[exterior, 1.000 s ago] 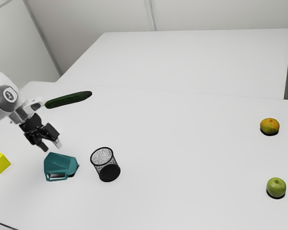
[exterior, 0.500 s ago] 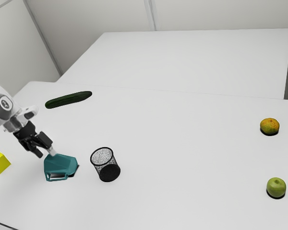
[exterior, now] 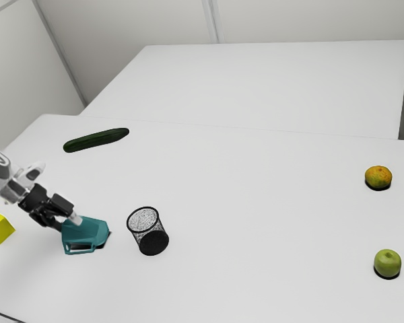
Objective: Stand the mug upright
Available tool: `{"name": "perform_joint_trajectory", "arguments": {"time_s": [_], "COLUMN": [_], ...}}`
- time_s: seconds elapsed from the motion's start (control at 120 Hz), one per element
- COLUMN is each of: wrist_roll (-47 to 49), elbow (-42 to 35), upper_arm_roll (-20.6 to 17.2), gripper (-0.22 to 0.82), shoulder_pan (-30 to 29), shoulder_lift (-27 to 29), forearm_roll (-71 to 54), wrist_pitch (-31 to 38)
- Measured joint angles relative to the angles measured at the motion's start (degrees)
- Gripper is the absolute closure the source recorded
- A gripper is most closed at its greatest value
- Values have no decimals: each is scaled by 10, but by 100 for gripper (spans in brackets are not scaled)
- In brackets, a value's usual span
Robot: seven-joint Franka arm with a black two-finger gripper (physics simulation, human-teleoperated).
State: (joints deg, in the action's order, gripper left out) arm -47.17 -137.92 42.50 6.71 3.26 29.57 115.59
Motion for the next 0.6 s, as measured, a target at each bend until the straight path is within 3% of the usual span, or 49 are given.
{"name": "perform_joint_trajectory", "arguments": {"time_s": [0.6], "wrist_roll": [-94], "elbow": [-5], "upper_arm_roll": [2], "gripper": [0], "shoulder_pan": [-37], "shoulder_lift": [-46], "forearm_roll": [141], "wrist_pitch": [-55]}}
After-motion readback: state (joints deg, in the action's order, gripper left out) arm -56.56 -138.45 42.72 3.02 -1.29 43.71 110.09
